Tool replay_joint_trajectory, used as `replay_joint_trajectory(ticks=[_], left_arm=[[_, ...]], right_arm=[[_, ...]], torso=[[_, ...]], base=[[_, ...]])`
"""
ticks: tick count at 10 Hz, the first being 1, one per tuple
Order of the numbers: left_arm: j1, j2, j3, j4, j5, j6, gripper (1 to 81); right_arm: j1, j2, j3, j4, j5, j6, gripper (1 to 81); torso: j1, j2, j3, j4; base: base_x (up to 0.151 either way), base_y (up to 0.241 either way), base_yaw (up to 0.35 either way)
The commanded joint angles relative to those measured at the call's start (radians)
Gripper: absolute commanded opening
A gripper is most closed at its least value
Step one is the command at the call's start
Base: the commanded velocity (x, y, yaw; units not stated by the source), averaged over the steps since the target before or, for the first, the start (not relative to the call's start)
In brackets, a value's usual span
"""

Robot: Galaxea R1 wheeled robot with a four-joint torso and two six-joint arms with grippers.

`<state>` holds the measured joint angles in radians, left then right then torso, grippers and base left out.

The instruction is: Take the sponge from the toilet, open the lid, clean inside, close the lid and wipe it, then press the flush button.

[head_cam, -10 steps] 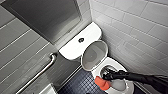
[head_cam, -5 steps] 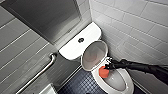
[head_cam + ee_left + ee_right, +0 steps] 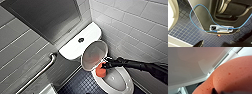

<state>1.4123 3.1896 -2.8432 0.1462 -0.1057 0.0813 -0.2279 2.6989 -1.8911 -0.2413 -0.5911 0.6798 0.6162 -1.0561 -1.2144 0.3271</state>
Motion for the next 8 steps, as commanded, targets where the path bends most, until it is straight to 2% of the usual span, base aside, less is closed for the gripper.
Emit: replay_joint_trajectory(ticks=[1,5,7,8], left_arm=[[0.046,0.0,-0.009,0.003,0.089,0.006,81.1],[0.046,0.0,-0.009,0.003,0.089,0.006,81.1],[0.046,0.0,-0.009,0.001,0.09,0.005,81.1],[0.047,0.0,-0.009,0.001,0.09,0.006,81.1]], right_arm=[[0.104,0.073,-0.014,0.02,-0.009,0.012,1.0],[-0.064,0.2,-0.119,0.013,0.1,0.009,1.0],[-0.156,0.263,-0.178,-0.001,0.193,0.004,1.0],[-0.182,0.284,-0.193,-0.009,0.197,0.004,1.0]], torso=[[0.0,0.0,0.0,0.0],[0.0,0.0,0.0,0.0],[0.0,0.0,0.0,0.0],[0.0,0.0,0.0,0.0]], base=[[0.0,0.0,0.0],[0.0,0.0,0.0],[0.0,0.0,0.0],[0.0,0.0,0.0]])
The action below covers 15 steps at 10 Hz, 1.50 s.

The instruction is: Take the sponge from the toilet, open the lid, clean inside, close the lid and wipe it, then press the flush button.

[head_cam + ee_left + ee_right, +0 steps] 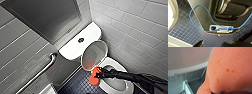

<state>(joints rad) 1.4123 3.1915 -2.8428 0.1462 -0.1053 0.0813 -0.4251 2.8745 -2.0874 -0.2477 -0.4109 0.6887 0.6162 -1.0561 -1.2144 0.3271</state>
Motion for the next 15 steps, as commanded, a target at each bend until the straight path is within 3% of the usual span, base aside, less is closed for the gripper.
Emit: replay_joint_trajectory(ticks=[1,3,4,6,10,15], left_arm=[[0.047,-0.002,-0.009,0.001,0.09,0.005,81.1],[0.047,-0.002,-0.009,0.001,0.09,0.005,81.1],[0.047,-0.002,-0.009,0.001,0.09,0.005,81.1],[0.047,-0.002,-0.009,0.003,0.09,0.006,81.1],[0.049,-0.002,-0.009,0.003,0.09,0.006,81.1],[0.047,-0.002,-0.009,0.003,0.09,0.006,81.1]], right_arm=[[-0.011,0.117,0.0,-0.004,0.017,-0.005,1.0],[-0.057,0.088,0.029,-0.027,0.004,0.0,1.0],[-0.074,0.027,0.116,-0.051,0.009,0.0,1.0],[-0.111,-0.145,0.286,-0.076,0.099,-0.002,1.0],[-0.151,-0.367,0.391,-0.073,0.194,0.003,1.0],[-0.228,-0.499,0.478,-0.078,0.202,0.002,1.0]], torso=[[0.0,0.0,0.0,0.0],[0.0,0.0,0.0,0.0],[0.0,0.0,0.0,0.0],[0.0,0.0,0.0,0.0],[0.0,0.0,0.0,0.0],[0.0,0.0,0.0,0.0]], base=[[0.0,0.0,0.0],[0.0,0.0,0.0],[0.0,0.0,0.0],[0.0,0.0,0.0],[0.0,0.0,0.0],[0.0,0.0,0.0]])
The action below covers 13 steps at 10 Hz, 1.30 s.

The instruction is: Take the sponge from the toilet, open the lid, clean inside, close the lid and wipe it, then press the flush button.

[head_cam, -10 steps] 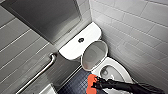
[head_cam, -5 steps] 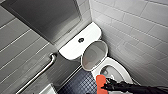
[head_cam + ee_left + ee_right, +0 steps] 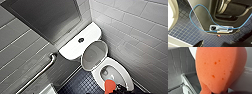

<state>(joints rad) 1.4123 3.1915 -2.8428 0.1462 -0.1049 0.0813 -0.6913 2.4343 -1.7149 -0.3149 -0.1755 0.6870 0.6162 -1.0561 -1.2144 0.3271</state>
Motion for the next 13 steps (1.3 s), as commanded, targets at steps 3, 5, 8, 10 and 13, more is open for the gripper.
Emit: replay_joint_trajectory(ticks=[3,5,8,10,13], left_arm=[[0.049,-0.002,-0.009,0.003,0.09,0.006,81.1],[0.049,-0.002,-0.009,0.003,0.088,0.006,81.1],[0.047,-0.002,-0.009,0.003,0.088,0.006,81.1],[0.049,-0.002,-0.009,0.003,0.088,0.006,81.1],[0.049,-0.002,-0.009,0.003,0.088,0.006,81.1]], right_arm=[[-0.006,-0.174,0.176,-0.009,-0.028,0.003,1.0],[-0.008,-0.255,0.238,-0.009,-0.028,0.003,1.0],[0.003,-0.4,0.365,-0.007,-0.03,0.005,1.0],[0.055,-0.444,0.442,-0.006,-0.041,0.006,1.0],[0.221,-0.357,0.445,-0.003,-0.117,0.054,1.0]], torso=[[0.0,0.0,0.0,0.0],[0.0,0.0,0.0,0.0],[0.0,0.0,0.0,0.0],[0.0,0.0,0.0,0.0],[0.0,0.0,0.0,0.0]], base=[[0.0,0.0,0.0],[0.0,0.0,0.0],[0.0,0.0,0.0],[0.0,0.0,0.0],[0.0,0.0,0.0]])
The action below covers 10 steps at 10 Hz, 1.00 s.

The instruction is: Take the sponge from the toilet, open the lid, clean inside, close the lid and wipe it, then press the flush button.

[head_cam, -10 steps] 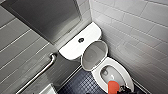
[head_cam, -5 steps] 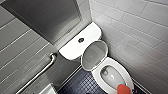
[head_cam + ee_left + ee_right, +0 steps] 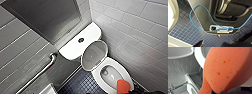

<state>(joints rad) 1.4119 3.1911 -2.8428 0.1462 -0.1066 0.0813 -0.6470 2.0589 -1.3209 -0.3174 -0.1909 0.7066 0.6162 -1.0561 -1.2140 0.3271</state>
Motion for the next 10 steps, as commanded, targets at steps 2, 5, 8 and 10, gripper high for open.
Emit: replay_joint_trajectory(ticks=[2,5,8,10], left_arm=[[0.048,-0.002,-0.009,0.003,0.09,0.006,81.1],[0.048,-0.002,-0.009,0.003,0.09,0.005,81.1],[0.048,-0.002,-0.009,0.003,0.091,0.006,81.1],[0.048,-0.002,-0.009,0.004,0.091,0.006,81.1]], right_arm=[[0.264,0.178,-0.065,0.001,-0.176,0.039,1.0],[0.321,0.434,-0.323,0.005,-0.187,0.037,1.0],[0.342,0.631,-0.515,-0.002,-0.183,0.039,1.0],[0.333,0.753,-0.656,0.001,-0.177,0.039,1.0]], torso=[[0.0,0.0,0.0,0.0],[0.0,0.0,0.0,0.0],[0.0,0.0,0.0,0.0],[0.0,0.0,0.0,0.0]], base=[[0.0,0.0,0.0],[0.0,0.0,0.0],[0.0,0.0,0.0],[0.0,0.0,0.0]])
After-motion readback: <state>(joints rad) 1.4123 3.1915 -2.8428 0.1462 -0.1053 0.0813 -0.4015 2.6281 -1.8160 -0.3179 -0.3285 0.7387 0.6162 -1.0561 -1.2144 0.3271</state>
